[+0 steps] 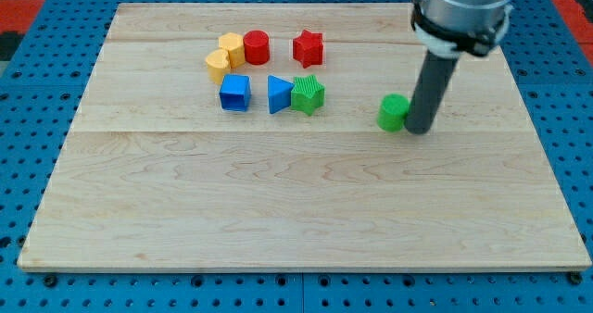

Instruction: Move the green circle in between red star and green star

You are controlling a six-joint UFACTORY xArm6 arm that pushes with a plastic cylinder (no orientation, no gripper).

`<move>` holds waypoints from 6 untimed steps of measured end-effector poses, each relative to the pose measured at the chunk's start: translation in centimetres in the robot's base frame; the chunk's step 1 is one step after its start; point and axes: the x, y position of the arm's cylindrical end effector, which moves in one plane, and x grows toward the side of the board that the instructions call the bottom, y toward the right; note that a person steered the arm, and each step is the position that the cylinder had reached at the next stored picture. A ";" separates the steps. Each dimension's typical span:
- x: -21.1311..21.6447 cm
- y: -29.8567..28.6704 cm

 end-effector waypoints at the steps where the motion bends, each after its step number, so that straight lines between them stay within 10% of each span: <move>1: -3.8 -1.7; 6: -4.8 -6.1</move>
